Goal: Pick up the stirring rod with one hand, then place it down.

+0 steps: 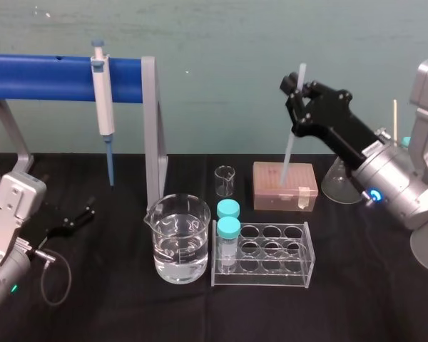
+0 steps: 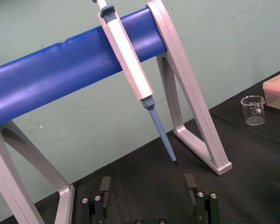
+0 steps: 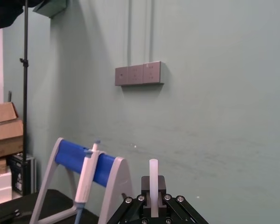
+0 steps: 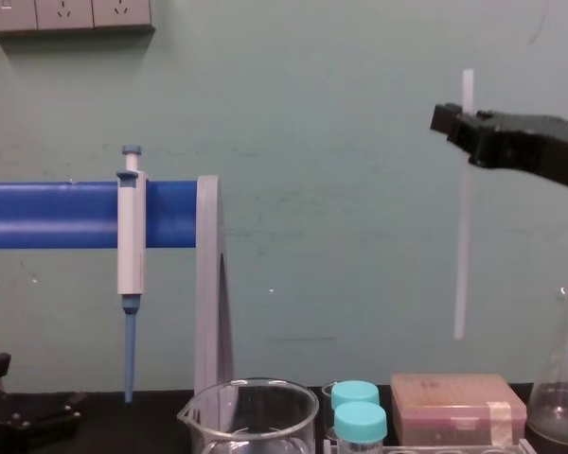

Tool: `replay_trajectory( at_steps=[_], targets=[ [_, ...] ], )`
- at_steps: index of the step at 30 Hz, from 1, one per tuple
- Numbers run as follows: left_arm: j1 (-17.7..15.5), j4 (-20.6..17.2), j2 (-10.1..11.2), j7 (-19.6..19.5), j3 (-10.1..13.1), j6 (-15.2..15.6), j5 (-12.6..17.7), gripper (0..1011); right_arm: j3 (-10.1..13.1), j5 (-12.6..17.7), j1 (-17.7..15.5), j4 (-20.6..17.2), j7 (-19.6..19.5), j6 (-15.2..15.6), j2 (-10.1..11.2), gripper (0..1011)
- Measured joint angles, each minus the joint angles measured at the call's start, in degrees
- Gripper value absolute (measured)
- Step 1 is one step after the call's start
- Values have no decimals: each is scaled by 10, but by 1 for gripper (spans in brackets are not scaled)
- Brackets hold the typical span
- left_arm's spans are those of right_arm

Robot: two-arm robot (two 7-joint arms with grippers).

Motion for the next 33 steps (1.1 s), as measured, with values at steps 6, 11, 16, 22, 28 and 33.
replay_trajectory(
  at_steps=[6, 11, 16, 22, 28, 33],
  targets=[
    [0, 0, 0, 0, 0, 0, 0, 1000, 8, 1, 3, -4, -6, 13, 1, 67],
    [0, 0, 0, 0, 0, 0, 0, 1000, 9, 1, 3, -5, -7, 18, 0, 67],
    [0, 0, 0, 0, 0, 0, 0, 1000, 10, 0, 1, -6, -7, 21, 1, 67],
    [0, 0, 0, 0, 0, 0, 0, 1000, 10, -1, -1, -8, -7, 23, 1, 67],
    [0, 0, 0, 0, 0, 0, 0, 1000, 10, -2, -1, -9, -7, 23, 0, 67],
    [0, 0, 0, 0, 0, 0, 0, 1000, 9, -3, -2, -11, -8, 24, -1, 67]
  ],
)
